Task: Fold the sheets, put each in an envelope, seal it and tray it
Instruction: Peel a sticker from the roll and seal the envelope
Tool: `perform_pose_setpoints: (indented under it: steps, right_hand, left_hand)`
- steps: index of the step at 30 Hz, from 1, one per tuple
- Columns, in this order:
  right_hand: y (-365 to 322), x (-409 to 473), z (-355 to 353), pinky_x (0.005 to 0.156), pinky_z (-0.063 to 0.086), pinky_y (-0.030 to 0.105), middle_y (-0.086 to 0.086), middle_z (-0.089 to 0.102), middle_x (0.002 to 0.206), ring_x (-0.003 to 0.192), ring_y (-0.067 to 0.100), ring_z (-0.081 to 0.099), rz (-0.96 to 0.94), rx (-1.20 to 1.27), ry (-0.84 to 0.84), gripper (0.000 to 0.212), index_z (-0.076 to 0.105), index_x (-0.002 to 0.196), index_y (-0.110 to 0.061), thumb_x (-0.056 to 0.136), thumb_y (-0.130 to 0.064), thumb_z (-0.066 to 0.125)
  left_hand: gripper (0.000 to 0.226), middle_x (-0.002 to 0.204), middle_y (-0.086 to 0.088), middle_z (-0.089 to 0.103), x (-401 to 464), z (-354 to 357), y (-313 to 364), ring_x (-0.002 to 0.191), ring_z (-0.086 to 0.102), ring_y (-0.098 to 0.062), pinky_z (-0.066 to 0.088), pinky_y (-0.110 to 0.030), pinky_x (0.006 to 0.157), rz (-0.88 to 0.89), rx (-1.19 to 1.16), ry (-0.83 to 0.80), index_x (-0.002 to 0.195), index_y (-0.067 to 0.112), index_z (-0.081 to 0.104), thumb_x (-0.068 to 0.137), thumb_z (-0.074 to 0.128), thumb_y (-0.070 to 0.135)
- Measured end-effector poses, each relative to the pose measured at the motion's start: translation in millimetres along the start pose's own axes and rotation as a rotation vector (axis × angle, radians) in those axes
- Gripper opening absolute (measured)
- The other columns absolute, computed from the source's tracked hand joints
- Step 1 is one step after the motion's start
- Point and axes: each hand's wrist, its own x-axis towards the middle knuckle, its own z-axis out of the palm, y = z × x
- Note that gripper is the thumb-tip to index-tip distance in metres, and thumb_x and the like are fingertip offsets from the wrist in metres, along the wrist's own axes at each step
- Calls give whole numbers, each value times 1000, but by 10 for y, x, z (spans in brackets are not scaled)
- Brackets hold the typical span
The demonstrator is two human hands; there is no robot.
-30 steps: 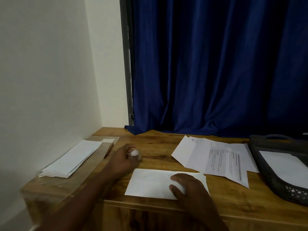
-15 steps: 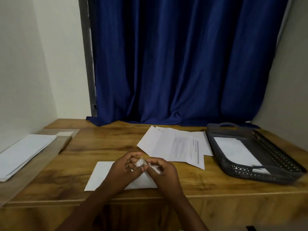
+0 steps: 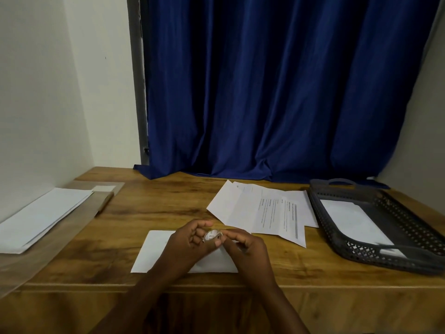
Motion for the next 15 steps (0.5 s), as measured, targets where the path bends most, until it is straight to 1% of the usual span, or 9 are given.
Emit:
perform_pose_setpoints:
  steps: [1,3,5,6,9,11,13,15]
  right_hand:
    - [-1,-1,-5,87,54,17,-30,74,101,100,-5,67,-1,-1,-2,19,78,103,-38,95,-22,69]
    - [5,-7,-9,85,53,16,-28,74,99,99,-4,68,5,0,5,19,78,101,-38,93,-22,71]
    - [20,-5,-10,86,55,21,-24,75,98,98,-2,68,21,15,17,15,79,102,-34,92,-25,72]
    - [24,-5,-12,86,56,23,-23,76,98,98,-1,69,28,28,20,15,79,102,-33,91,-25,73]
    - [17,-2,-27,85,56,23,-22,77,96,96,1,70,57,86,28,13,79,100,-33,91,-25,74]
    - [20,7,-48,82,56,22,-18,78,94,94,4,71,71,138,47,11,80,98,-30,92,-24,73]
    - [16,13,-67,78,55,19,-15,78,92,91,6,72,77,185,68,11,80,96,-27,92,-21,72]
    - [5,17,-75,76,54,17,-13,79,89,89,6,72,78,199,75,12,80,93,-27,92,-18,72]
  left_hand:
    - [58,102,14,75,3,1,5,95,72,-6,60,-27,83,-5,12,3,121,28,65,72,80,56]
    - [56,103,14,75,4,-2,3,97,71,-6,60,-27,83,-9,25,-5,121,30,65,73,80,55]
    - [60,106,14,74,1,-18,-6,99,71,-8,60,-27,83,-6,16,-46,123,31,64,72,83,58]
    - [61,109,15,74,0,-25,-17,101,70,-8,59,-27,83,-4,12,-72,124,31,63,72,83,55]
    - [59,115,17,71,-4,-39,-44,107,68,-9,59,-27,86,13,27,-115,130,33,60,77,87,34]
    - [60,117,14,71,8,-48,-66,108,67,-13,58,-28,88,22,34,-113,131,35,58,77,85,28]
    - [60,117,13,71,13,-59,-64,107,67,-12,57,-28,89,16,22,-109,129,36,60,73,80,37]
    - [61,118,15,72,17,-70,-48,110,67,-9,56,-29,94,14,8,-121,129,34,62,71,74,47]
